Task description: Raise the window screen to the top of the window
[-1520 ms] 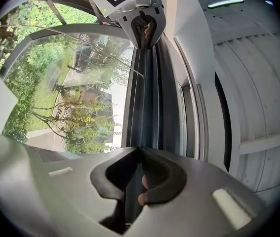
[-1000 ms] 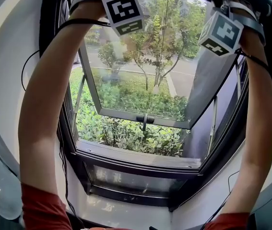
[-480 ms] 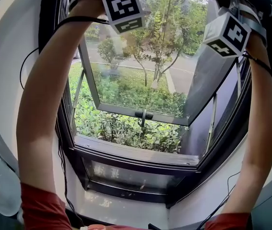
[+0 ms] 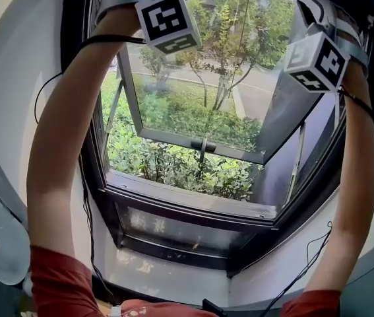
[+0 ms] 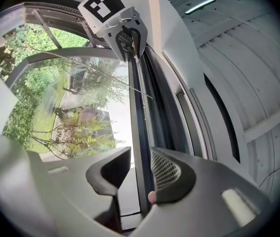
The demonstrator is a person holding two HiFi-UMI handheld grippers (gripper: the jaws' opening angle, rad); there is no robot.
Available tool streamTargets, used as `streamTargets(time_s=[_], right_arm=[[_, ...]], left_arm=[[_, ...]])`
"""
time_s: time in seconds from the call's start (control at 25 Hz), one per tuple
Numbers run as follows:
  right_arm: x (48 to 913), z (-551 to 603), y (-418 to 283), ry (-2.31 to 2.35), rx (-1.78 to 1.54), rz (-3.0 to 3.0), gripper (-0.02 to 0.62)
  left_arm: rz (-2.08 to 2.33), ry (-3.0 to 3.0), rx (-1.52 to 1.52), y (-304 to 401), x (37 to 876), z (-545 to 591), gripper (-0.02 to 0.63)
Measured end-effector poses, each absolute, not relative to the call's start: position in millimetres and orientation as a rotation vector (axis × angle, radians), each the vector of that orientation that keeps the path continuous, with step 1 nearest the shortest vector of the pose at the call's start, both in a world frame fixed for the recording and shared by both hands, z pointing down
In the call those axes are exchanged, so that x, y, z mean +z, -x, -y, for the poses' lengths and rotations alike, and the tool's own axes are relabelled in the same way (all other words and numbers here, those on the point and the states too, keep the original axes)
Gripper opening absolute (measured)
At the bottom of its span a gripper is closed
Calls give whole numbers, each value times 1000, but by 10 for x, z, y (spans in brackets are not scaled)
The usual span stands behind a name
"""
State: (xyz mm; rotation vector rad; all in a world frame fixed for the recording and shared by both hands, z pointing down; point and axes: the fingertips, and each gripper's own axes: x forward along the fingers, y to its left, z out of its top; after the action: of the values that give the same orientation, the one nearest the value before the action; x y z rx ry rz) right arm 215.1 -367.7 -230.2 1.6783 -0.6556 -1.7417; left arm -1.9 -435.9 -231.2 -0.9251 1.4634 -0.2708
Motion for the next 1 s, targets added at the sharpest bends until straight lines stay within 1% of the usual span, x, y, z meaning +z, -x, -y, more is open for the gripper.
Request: streamTargets(time_s=[0.56,0.76,1.0], right_arm=[[-1516,3685,-2175,-1724,-1738,848,118],[-1103,3654,-2197,-1758,-1702,980,118],[-586,3610,-2103,-1783,-1651,1150,119]], left_arm=[[-1422,1149,-210,6,-1313,4469,149],[-1391,1239,-211,-73,-831,4464,149],[-1374,1308,-189,-98,-440,4447,149]])
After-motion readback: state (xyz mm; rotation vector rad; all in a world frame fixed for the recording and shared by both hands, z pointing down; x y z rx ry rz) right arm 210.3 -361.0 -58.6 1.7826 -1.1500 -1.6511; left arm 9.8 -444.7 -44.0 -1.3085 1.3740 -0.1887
